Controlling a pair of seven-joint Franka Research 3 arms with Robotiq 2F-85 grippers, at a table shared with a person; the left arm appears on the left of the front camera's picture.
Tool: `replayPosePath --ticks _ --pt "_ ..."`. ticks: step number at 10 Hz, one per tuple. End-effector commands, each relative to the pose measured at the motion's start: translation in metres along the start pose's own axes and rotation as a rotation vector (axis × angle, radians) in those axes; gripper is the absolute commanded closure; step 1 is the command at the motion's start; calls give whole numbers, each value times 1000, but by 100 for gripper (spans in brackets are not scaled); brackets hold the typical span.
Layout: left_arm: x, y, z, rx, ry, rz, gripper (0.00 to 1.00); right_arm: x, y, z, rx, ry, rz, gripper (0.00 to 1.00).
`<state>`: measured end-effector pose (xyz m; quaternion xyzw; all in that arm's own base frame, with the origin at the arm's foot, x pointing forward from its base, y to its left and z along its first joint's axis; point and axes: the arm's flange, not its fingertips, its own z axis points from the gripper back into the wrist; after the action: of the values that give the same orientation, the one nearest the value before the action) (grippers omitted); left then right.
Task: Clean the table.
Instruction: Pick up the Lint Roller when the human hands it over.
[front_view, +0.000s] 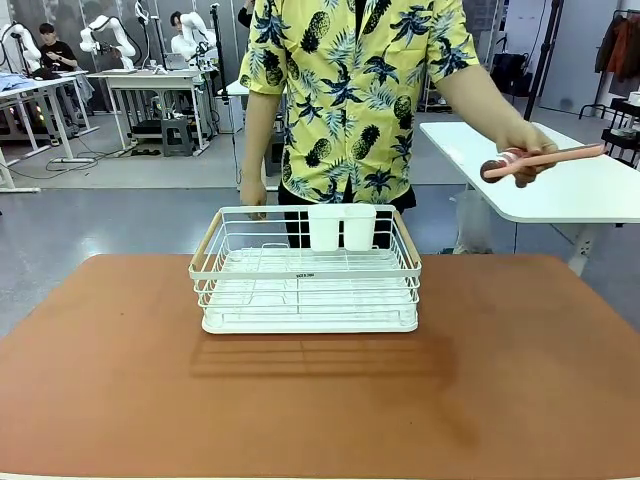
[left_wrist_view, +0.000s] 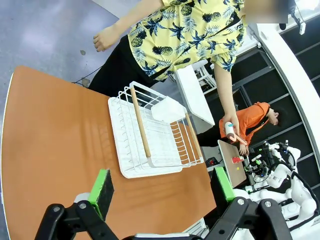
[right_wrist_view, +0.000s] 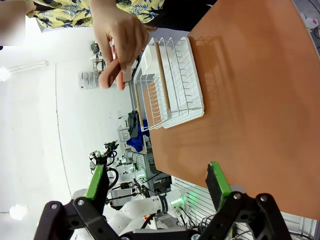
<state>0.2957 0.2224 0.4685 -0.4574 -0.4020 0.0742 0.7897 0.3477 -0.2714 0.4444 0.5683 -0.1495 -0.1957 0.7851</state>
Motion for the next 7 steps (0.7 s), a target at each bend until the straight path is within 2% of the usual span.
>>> replayPosePath --ticks 1,4,6,7 --pt "1 0 1 -3 -3 0 0 -1 1 2 11 -2 1 0" --pt "1 0 1 -3 -3 0 0 0 0 0 0 0 0 0" --pt "1 0 1 -3 -3 0 0 -10 20 1 -66 -81 -32 0" --pt "1 0 1 -3 -3 0 0 -15 34 1 -104 -86 -59 0"
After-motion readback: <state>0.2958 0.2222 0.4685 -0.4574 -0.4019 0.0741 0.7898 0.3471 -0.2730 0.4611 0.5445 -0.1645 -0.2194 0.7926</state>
